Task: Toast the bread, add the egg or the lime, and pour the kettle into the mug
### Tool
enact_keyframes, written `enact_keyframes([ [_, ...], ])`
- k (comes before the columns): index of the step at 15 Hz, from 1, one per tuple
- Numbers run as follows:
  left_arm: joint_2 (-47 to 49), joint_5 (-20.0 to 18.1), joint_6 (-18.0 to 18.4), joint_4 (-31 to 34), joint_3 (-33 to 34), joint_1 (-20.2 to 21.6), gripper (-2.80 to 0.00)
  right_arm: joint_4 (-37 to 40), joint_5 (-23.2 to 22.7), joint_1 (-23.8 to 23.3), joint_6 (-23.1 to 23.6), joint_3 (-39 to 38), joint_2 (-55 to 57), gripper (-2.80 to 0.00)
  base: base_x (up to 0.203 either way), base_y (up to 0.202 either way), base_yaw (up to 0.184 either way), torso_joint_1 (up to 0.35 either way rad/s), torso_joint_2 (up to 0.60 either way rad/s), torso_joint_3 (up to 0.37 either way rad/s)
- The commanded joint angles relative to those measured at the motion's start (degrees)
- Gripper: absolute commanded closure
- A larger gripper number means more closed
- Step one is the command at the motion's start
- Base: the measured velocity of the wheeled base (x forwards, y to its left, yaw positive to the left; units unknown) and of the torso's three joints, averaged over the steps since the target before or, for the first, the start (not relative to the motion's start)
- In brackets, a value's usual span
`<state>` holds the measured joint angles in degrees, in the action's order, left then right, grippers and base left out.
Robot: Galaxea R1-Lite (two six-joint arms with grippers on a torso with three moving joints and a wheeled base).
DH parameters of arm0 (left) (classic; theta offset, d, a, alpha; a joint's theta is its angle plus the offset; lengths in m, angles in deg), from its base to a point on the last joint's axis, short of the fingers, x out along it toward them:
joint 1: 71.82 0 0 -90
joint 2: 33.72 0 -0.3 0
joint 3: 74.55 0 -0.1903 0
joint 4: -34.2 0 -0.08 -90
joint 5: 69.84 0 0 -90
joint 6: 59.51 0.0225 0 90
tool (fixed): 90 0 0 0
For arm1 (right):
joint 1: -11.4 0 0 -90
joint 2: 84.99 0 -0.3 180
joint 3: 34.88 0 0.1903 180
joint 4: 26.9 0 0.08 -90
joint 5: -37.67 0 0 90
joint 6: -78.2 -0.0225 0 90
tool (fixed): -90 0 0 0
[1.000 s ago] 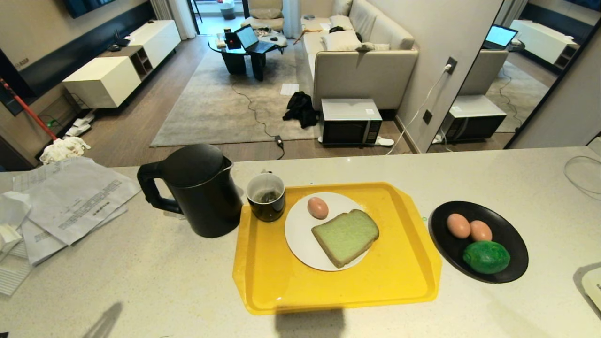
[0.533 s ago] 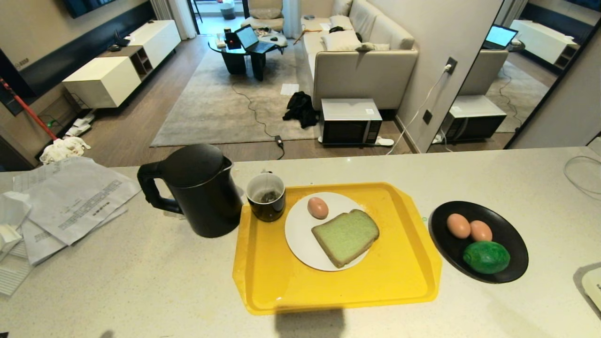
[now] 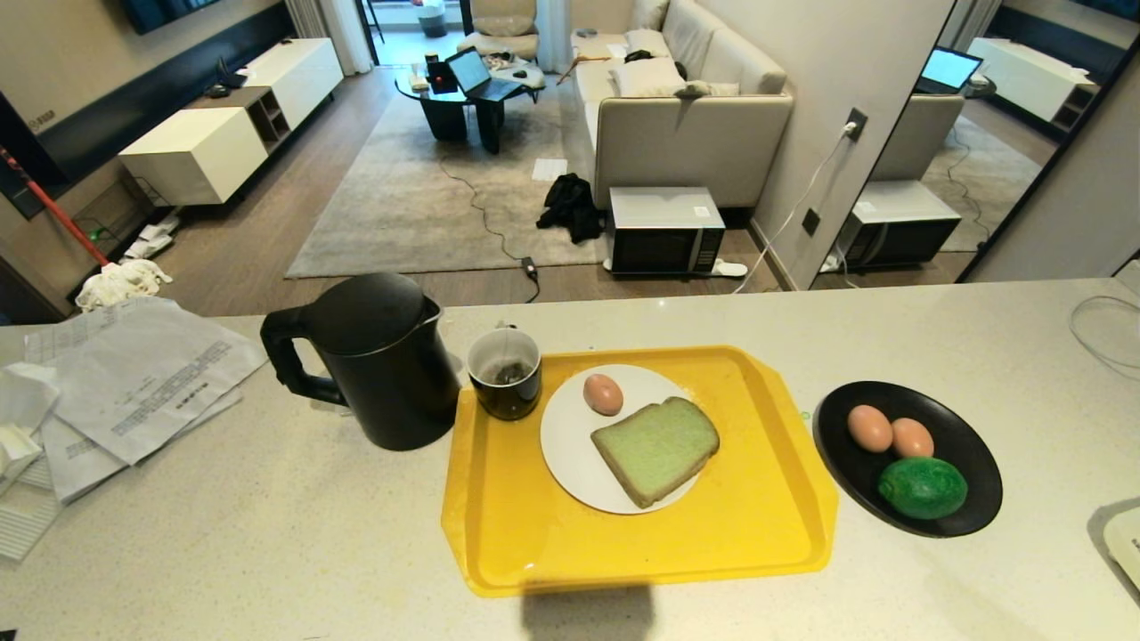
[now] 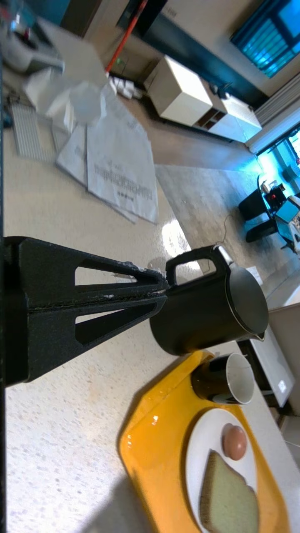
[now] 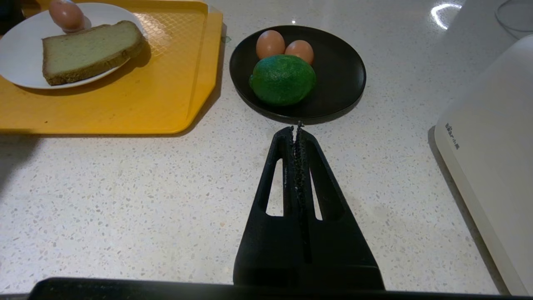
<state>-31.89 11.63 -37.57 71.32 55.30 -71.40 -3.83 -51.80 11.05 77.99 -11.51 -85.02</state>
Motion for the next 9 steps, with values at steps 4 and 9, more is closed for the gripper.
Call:
enact_keyframes([
  [4, -1.9, 1.8, -7.6, -9.1, 18.2, 0.0, 0.0, -0.1, 0.0, 0.0, -0.1, 0.0, 0.0, 0.0, 0.0, 0.0, 0.0, 0.0, 0.0, 0.0],
  [9, -1.9, 7.4, -9.9, -11.7, 24.3, 0.0, 0.0, -0.1, 0.0, 0.0, -0.1, 0.0, 0.0, 0.0, 0.0, 0.0, 0.0, 0.0, 0.0, 0.0],
])
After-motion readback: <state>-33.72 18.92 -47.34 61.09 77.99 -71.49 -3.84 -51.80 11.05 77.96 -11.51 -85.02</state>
